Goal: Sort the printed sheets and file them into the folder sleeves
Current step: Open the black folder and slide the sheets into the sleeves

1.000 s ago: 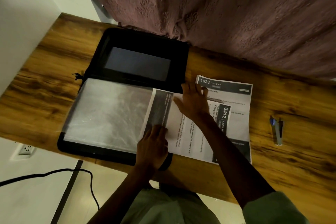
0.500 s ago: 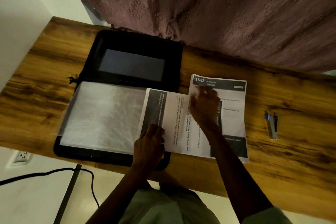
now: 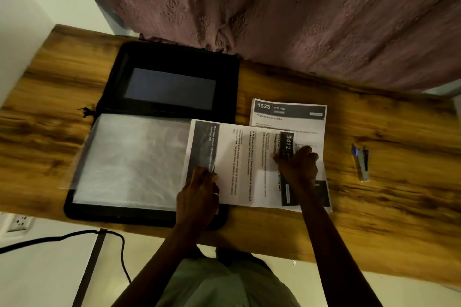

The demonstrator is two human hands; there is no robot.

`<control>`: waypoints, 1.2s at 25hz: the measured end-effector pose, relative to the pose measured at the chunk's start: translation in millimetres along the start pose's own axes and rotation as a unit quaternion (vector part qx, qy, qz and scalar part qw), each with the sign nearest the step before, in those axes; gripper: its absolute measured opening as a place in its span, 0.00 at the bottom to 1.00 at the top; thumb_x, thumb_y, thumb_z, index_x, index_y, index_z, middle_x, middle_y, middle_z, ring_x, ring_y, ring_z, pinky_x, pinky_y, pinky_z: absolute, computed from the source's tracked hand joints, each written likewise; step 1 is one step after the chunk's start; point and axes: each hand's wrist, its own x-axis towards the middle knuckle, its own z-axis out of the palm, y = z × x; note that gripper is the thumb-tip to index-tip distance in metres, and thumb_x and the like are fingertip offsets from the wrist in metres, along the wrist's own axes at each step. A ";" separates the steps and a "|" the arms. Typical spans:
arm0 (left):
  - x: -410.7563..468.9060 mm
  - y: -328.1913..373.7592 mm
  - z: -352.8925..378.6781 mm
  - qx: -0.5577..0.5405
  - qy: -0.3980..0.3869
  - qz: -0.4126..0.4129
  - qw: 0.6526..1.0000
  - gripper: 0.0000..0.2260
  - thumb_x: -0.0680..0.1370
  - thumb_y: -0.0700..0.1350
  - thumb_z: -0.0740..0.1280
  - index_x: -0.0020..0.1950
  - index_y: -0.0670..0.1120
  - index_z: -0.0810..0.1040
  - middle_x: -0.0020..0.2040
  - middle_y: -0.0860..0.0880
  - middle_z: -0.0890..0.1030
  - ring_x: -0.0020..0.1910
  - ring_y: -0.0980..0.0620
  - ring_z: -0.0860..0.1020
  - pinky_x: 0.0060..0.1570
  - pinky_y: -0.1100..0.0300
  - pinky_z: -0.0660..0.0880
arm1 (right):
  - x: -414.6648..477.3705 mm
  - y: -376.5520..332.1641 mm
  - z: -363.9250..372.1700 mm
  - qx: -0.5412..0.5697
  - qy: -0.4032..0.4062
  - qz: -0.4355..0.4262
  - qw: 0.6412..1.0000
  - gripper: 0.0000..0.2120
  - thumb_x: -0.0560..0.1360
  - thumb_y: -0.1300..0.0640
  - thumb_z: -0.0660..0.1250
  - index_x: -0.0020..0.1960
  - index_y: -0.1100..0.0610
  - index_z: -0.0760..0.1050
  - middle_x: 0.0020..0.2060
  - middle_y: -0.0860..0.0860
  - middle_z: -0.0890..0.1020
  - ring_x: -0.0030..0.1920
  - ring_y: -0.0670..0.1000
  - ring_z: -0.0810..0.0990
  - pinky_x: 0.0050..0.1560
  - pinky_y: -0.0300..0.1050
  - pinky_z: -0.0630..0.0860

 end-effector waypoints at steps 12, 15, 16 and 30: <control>-8.5 0.0 -6.8 -0.007 -0.013 -0.002 1.000 0.19 0.69 0.40 0.79 0.56 0.44 0.77 0.59 0.43 0.77 0.46 0.43 0.84 0.37 0.54 0.84 | -1.1 2.4 -19.1 0.198 -0.141 -0.038 0.969 0.22 0.79 0.56 0.66 0.70 0.51 0.63 0.57 0.52 0.78 0.56 0.55 0.80 0.54 0.56 0.80; -9.8 4.4 -8.8 0.008 -0.029 0.000 1.000 0.16 0.71 0.41 0.77 0.57 0.44 0.79 0.59 0.44 0.78 0.50 0.43 0.84 0.40 0.54 0.84 | -5.6 -6.9 -11.0 0.212 -0.162 -0.069 0.961 0.16 0.80 0.55 0.64 0.67 0.53 0.68 0.57 0.49 0.79 0.57 0.52 0.79 0.56 0.54 0.78; -10.0 6.5 -10.4 0.013 -0.040 -0.006 0.999 0.14 0.73 0.42 0.75 0.57 0.45 0.79 0.60 0.45 0.78 0.52 0.44 0.84 0.43 0.55 0.83 | -7.7 -8.9 -6.5 0.220 -0.177 -0.073 0.957 0.15 0.80 0.55 0.64 0.66 0.53 0.70 0.57 0.50 0.80 0.57 0.52 0.80 0.57 0.55 0.79; -18.3 4.9 -13.2 -0.005 -0.035 -0.043 0.998 0.20 0.73 0.46 0.75 0.63 0.46 0.75 0.54 0.46 0.82 0.51 0.45 0.83 0.45 0.51 0.82 | -43.5 -40.8 54.5 0.185 -0.170 -0.088 0.964 0.09 0.78 0.50 0.66 0.56 0.53 0.76 0.48 0.49 0.82 0.49 0.49 0.82 0.51 0.53 0.82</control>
